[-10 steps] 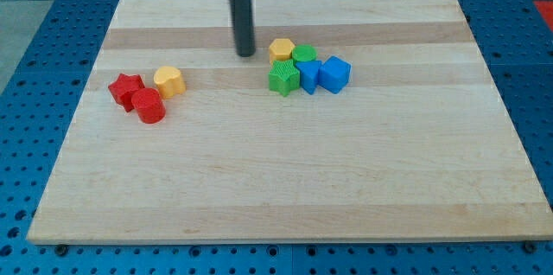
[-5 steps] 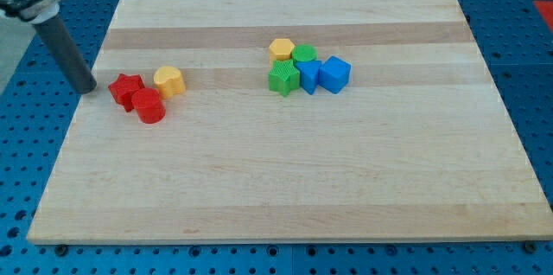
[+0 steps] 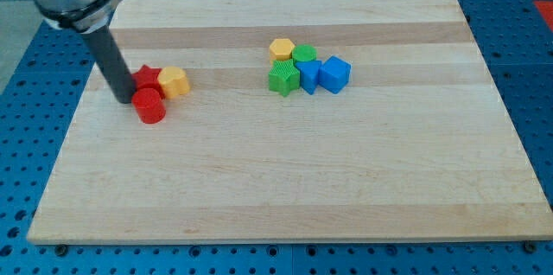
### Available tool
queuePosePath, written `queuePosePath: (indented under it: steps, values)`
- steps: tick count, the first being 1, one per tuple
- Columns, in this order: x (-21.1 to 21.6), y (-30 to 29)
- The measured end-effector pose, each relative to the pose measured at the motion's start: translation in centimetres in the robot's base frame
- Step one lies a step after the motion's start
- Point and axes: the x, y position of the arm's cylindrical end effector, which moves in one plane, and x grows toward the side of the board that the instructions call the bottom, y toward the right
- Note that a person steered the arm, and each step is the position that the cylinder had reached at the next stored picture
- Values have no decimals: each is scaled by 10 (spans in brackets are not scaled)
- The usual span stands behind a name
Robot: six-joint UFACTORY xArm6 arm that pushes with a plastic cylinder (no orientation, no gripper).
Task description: Push the red star into the yellow heart
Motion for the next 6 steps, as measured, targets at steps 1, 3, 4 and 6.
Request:
queuePosePath:
  steps: [1, 3, 4, 6]
  values:
    - [-8, 26]
    - [-15, 78]
    - [-14, 88]
    - [-16, 32]
